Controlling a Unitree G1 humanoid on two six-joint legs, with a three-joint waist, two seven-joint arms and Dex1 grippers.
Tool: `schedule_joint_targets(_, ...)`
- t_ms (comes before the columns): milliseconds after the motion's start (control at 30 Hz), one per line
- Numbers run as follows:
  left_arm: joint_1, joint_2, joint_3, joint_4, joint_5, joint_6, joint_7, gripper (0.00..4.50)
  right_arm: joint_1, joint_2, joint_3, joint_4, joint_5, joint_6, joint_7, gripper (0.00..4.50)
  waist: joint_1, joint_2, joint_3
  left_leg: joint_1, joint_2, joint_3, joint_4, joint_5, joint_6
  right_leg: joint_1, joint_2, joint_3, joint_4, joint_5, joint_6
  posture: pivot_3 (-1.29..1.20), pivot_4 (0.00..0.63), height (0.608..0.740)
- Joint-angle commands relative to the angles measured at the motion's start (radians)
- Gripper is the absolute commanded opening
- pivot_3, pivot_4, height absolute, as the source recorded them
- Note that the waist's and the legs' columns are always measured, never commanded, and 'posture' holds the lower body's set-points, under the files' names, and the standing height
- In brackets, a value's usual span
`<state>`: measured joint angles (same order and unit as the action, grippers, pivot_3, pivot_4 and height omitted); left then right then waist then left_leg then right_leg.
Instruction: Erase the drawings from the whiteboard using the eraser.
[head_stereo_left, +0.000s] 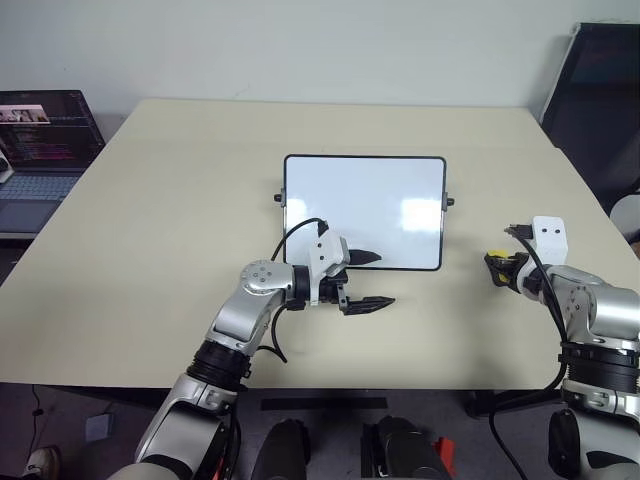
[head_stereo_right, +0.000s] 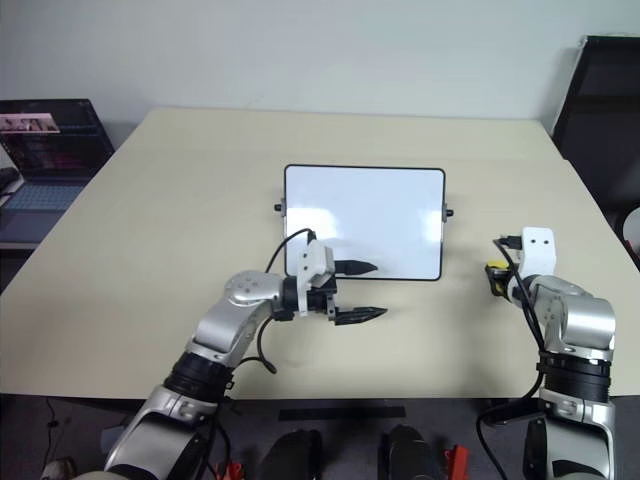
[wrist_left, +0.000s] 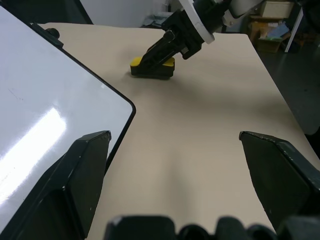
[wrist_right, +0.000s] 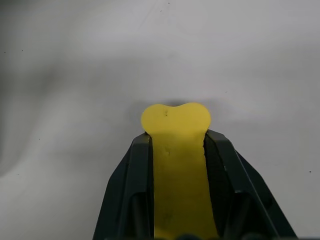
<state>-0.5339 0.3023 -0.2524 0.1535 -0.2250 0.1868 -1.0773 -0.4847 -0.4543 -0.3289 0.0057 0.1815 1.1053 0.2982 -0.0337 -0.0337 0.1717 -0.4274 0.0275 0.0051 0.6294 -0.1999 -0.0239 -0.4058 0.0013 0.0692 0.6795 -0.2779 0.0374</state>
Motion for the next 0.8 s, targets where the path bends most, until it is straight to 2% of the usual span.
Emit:
schedule_joint_targets(33, -0.01, 0.001, 0.004, -0.037, -0.006, -0.014, 0.002, 4.5, -0.018, -0.022, 0.003, -0.007, 0.014, -0.018, 0.001, 1.39, 0.0, 0.0, 0.0, 0.0, 0.0, 0.0, 0.0, 0.0, 0.0, 0.0, 0.0, 0.0, 0.0, 0.0, 0.0, 0.0, 0.15, 0.74)
schedule_joint_targets(133, -0.014, 0.003, 0.008, -0.037, -0.008, -0.012, 0.004, 4.5, -0.018, -0.024, 0.011, -0.01, 0.012, -0.023, 0.002, 2.3, 0.0, 0.0, 0.0, 0.0, 0.0, 0.0, 0.0, 0.0, 0.0, 0.0, 0.0, 0.0, 0.0, 0.0, 0.0, 0.0, 0.15, 0.74)
schedule_joint_targets(333, -0.009, 0.008, 0.006, -0.043, -0.008, -0.013, 0.001, 4.5, -0.01, -0.02, 0.013, -0.015, 0.015, -0.023, -0.002, 4.46, 0.0, 0.0, 0.0, 0.0, 0.0, 0.0, 0.0, 0.0, 0.0, 0.0, 0.0, 0.0, 0.0, 0.0, 0.0, 0.0, 0.15, 0.74)
schedule_joint_targets(600, 0.01, 0.03, 0.009, -0.063, -0.01, -0.014, -0.009, 4.5, -0.016, 0.005, 0.002, -0.052, 0.02, -0.008, -0.031, 4.46, 0.0, 0.0, 0.0, 0.0, 0.0, 0.0, 0.0, 0.0, 0.0, 0.0, 0.0, 0.0, 0.0, 0.0, 0.0, 0.0, 0.15, 0.74)
schedule_joint_targets(800, 0.042, 0.089, 0.075, -0.121, -0.046, 0.034, 0.018, 4.5, -0.06, 0.085, -0.098, -0.168, 0.086, 0.049, -0.097, 4.46, -0.003, 0.0, 0.0, 0.0, 0.001, -0.001, 0.0, 0.0, 0.0, 0.0, 0.0, 0.0, 0.0, 0.0, 0.0, 0.0, 0.15, 0.74)
